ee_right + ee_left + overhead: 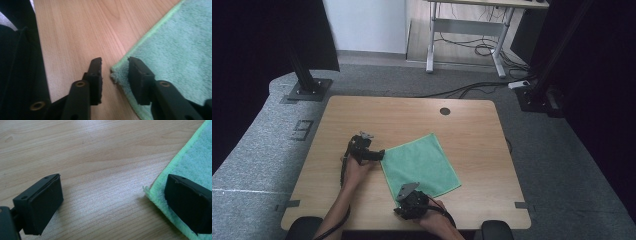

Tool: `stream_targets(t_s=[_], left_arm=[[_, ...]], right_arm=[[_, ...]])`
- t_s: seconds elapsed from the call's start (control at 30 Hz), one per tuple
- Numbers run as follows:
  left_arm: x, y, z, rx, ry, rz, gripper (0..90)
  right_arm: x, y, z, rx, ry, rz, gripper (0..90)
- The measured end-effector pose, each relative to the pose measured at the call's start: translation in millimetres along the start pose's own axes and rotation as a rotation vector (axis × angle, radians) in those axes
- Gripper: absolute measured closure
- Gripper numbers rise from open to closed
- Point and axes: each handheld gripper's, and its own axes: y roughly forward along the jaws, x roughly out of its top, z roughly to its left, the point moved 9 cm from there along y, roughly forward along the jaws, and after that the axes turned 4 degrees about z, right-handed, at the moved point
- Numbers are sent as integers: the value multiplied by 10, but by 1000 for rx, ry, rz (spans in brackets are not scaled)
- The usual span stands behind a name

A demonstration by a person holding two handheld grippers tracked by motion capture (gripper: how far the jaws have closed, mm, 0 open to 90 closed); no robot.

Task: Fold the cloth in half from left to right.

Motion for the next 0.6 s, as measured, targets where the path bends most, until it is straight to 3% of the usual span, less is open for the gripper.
stream_targets(t_s=[0.07, 0.17, 0.33, 0.43, 0.6], left_arm=[[6, -15, -22, -13, 15, -17, 72], [9, -50, -93, -53, 57, -47, 233], [-9, -97, -270, -123, 105, -75, 686], [-10, -101, -316, -162, 81, -63, 854], [-10, -130, -290, -154, 39, -48, 887]], right_arm=[[1, 0, -12, -9, 12, -3, 693], [-5, -8, -49, -20, 26, 3, 806], [-14, -18, -75, -16, 70, 7, 849], [-7, -19, -71, -17, 77, 7, 855], [55, -16, -23, 21, 79, -8, 856]])
